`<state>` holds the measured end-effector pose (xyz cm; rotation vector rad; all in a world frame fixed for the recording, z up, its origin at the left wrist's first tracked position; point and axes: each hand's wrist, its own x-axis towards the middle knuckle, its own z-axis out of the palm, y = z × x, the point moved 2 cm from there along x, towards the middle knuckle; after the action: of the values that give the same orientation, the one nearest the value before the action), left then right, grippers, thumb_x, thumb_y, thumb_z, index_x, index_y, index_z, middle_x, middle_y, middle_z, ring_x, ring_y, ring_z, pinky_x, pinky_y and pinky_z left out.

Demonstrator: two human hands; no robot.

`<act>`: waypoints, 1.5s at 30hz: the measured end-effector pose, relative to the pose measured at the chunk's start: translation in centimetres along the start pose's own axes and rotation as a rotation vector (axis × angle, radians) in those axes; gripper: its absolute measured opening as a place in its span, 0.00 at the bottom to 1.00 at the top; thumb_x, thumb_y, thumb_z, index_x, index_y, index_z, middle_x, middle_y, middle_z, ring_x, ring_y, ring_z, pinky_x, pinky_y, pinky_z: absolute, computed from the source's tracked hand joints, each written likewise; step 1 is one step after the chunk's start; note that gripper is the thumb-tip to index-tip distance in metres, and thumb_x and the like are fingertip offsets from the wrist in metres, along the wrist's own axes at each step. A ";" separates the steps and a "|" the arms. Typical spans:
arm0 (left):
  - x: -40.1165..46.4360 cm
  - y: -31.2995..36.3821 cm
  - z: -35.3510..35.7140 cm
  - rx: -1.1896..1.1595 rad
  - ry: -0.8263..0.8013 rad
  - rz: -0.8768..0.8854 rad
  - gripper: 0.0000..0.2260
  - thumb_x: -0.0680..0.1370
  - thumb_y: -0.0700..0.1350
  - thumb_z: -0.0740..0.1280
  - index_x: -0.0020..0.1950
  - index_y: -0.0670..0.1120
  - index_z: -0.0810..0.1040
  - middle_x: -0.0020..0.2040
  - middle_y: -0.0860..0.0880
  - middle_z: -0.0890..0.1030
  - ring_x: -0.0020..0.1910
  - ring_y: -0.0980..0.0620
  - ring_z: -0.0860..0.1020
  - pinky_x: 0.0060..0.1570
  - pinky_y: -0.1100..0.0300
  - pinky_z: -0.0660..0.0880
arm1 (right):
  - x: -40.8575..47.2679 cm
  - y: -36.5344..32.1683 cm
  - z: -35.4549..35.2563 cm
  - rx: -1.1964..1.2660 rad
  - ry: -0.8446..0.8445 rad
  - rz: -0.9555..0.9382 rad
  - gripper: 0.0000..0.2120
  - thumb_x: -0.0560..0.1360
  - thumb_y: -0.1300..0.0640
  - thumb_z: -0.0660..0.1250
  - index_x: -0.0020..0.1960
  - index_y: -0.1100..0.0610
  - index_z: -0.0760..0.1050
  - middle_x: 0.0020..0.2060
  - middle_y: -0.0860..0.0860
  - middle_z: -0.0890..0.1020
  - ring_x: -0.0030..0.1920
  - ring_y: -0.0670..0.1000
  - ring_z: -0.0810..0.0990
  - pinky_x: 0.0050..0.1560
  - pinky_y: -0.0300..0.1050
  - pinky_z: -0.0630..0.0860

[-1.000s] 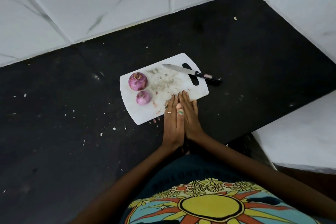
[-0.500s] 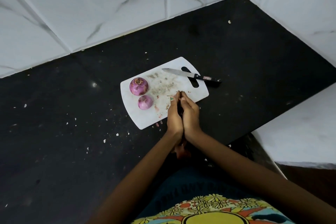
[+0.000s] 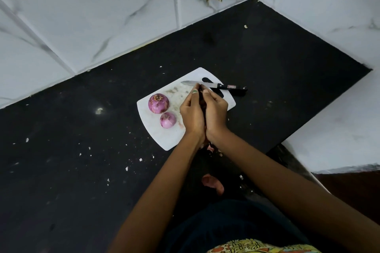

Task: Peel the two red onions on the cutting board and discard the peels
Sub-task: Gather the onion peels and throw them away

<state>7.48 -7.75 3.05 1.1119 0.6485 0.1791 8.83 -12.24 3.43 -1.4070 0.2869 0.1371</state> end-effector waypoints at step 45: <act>-16.5 -27.5 24.7 0.254 -0.357 -0.356 0.23 0.85 0.51 0.50 0.64 0.39 0.78 0.60 0.45 0.81 0.58 0.52 0.80 0.61 0.60 0.75 | -1.2 5.8 -40.3 0.566 0.673 0.141 0.11 0.79 0.65 0.59 0.55 0.62 0.79 0.44 0.53 0.84 0.46 0.49 0.83 0.45 0.38 0.78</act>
<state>3.27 -46.57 -7.55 1.2129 0.5451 -0.4097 1.50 -50.89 -7.24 -0.8288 0.9072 -0.2949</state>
